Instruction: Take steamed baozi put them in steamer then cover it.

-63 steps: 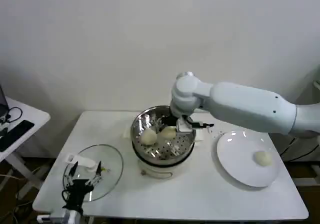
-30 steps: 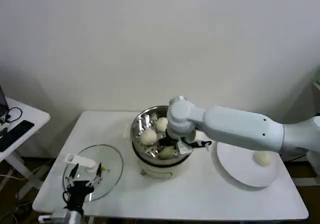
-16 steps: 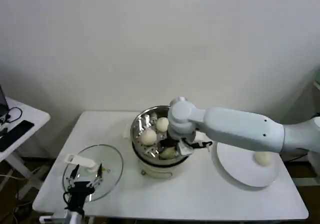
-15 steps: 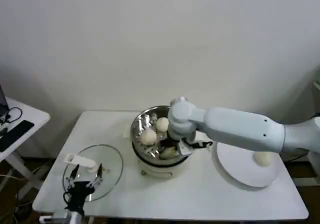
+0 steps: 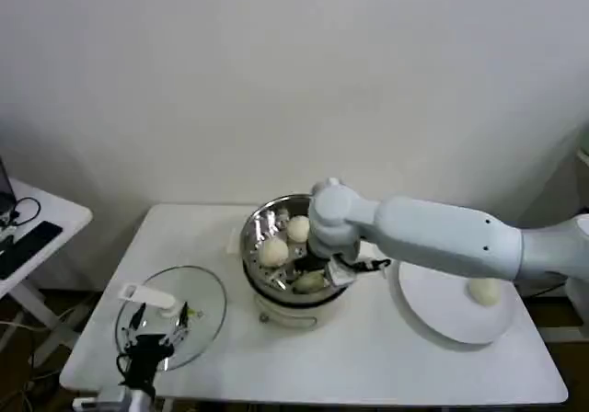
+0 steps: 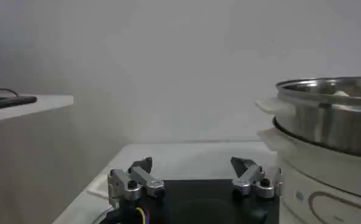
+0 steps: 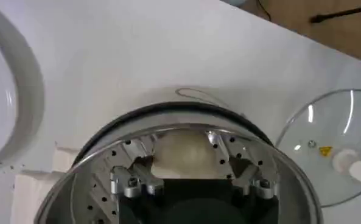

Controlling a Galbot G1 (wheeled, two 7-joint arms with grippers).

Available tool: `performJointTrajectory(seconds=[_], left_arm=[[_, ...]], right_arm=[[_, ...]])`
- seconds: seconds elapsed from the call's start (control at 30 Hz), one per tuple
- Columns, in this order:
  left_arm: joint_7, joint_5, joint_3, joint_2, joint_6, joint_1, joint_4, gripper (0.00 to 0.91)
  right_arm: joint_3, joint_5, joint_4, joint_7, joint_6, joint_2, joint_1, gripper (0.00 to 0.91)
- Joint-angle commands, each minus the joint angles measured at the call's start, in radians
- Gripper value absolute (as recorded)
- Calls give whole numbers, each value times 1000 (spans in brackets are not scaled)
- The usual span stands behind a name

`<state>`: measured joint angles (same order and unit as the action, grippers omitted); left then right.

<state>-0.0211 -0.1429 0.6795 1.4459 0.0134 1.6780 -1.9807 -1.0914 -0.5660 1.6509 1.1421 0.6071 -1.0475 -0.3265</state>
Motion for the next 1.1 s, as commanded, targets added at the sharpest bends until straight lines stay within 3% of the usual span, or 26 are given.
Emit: performJointTrajectory(seconds=[0.03,0.37,0.5,0.57,0.63,0.7,0.77,0.8,0.83,0.87,0.93,1.1], left_arm=[[0,0,0,1,1,1,-1,907],[0,-2,1,-1,-1,-2,-7,907],[1,-2,2,-4,-2,-5,-7,907],[1,-4,2,-5,-3,-6,-9,907],[2,-4,2,-6,-2,-9,-10,907],[3,-7,1,-7,-3,-12,-13,907],[-1,-7,-2,-8,0,-14,-18,907],[-2,-7,-3,-8,1,-14,-20,907],[-3,-8,-6,-9,3,-15,-24,907],[-4,-10,-9,-9,1,-14,-32,907],[-4,-29,-13,-6,-9,-13,-61,907],[-5,-31,-23,-5,-17,-24,-91,907]], right_arm=[[21,-4,-7,-2,32,1,-11,907],[29,72,5,12,70,48,-91,907],[37,140,10,15,74,97,-164,907],[28,219,5,18,50,134,-216,907],[-22,328,-14,17,-17,185,-295,907],[-94,517,-44,12,-126,241,-377,907],[-215,735,-77,4,-373,323,-444,907],[-234,779,-93,3,-416,340,-453,907],[-250,897,-120,3,-471,374,-463,907],[-258,953,-140,-1,-527,406,-465,907],[-259,1031,-174,-7,-650,465,-462,907],[-249,1065,-219,-14,-713,588,-411,907]])
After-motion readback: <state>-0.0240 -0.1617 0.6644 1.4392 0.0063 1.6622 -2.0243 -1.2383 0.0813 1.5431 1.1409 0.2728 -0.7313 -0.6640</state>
